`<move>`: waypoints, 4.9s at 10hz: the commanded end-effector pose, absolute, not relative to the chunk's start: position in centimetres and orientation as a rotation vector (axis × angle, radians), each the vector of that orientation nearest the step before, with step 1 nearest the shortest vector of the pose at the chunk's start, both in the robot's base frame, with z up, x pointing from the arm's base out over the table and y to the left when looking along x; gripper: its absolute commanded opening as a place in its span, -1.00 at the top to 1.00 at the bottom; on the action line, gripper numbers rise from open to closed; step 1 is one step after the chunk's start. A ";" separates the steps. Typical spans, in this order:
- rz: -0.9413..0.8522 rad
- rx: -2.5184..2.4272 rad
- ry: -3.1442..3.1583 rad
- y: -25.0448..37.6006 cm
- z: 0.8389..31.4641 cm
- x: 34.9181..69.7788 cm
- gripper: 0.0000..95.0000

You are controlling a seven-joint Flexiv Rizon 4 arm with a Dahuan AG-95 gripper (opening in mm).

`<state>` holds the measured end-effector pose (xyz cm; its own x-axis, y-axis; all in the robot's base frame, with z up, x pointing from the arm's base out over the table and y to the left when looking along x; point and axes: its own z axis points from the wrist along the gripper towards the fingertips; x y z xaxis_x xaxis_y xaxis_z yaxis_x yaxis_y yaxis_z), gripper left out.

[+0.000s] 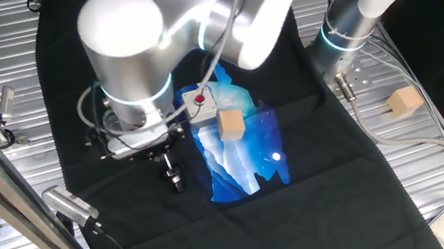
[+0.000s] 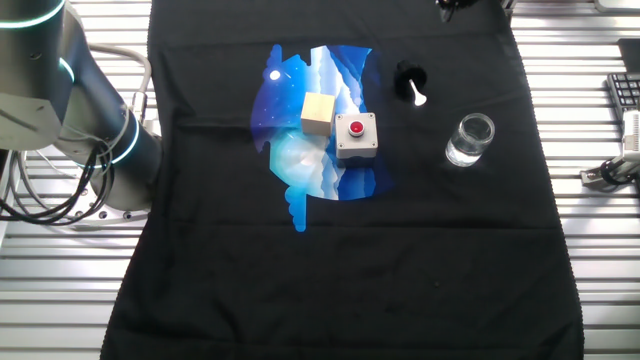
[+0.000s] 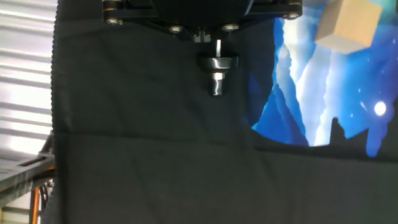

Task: Screw the lid onto the jar

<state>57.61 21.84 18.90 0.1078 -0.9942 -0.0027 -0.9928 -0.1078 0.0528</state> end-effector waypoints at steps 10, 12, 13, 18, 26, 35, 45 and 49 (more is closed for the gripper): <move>0.058 2.229 -2.222 28.3 11.3 49.6 1.00; 0.068 2.238 -2.221 27.7 10.4 48.6 1.00; 0.073 2.234 -2.227 27.5 9.9 48.2 1.00; 0.090 2.221 -2.239 27.3 7.9 48.3 1.00; 0.146 2.160 -2.223 27.4 7.1 50.9 1.00; 0.250 2.106 -2.147 26.3 6.2 53.0 1.00; 0.306 2.078 -2.107 25.2 5.1 53.9 1.00; 0.306 2.083 -2.103 24.7 5.1 54.0 1.00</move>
